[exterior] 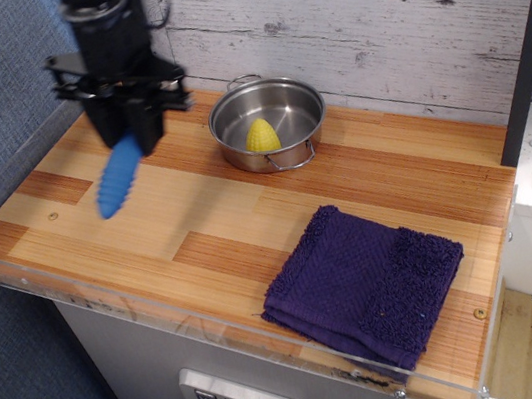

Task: Move the blue spatula from top of the black cloth, which is on right side of the table and place it on left side of the table.

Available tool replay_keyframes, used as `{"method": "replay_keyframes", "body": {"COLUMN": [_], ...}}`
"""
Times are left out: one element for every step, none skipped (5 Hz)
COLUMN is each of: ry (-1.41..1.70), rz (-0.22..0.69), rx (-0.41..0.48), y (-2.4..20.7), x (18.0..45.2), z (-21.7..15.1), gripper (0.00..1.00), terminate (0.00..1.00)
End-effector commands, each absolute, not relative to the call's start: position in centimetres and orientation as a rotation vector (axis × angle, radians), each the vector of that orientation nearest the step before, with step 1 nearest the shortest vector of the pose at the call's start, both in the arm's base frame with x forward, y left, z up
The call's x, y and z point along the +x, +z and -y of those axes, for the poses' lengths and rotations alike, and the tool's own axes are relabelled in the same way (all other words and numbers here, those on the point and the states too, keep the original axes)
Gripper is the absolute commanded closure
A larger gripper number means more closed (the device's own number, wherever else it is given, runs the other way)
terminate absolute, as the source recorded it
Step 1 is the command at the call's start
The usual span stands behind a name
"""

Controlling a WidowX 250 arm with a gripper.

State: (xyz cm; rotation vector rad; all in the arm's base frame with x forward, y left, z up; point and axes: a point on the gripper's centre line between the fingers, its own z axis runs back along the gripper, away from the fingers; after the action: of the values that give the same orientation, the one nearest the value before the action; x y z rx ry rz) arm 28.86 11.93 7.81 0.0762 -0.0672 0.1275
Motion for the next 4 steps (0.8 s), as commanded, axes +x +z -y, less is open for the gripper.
{"method": "replay_keyframes", "body": {"ry": [0.147,0.164,0.164,0.176], "rz": [0.089,0.066,0.023,0.021], "rx": [0.147,0.132,0.119,0.106], "y": [8.7,7.0,4.3,2.4], "x": [27.9,28.2,28.5,28.9], "z": [-16.5,-17.6,-17.8,-17.6], "gripper": [1.0,1.0,1.0,1.0], "terminate": [0.0,0.0,0.0,0.0]}}
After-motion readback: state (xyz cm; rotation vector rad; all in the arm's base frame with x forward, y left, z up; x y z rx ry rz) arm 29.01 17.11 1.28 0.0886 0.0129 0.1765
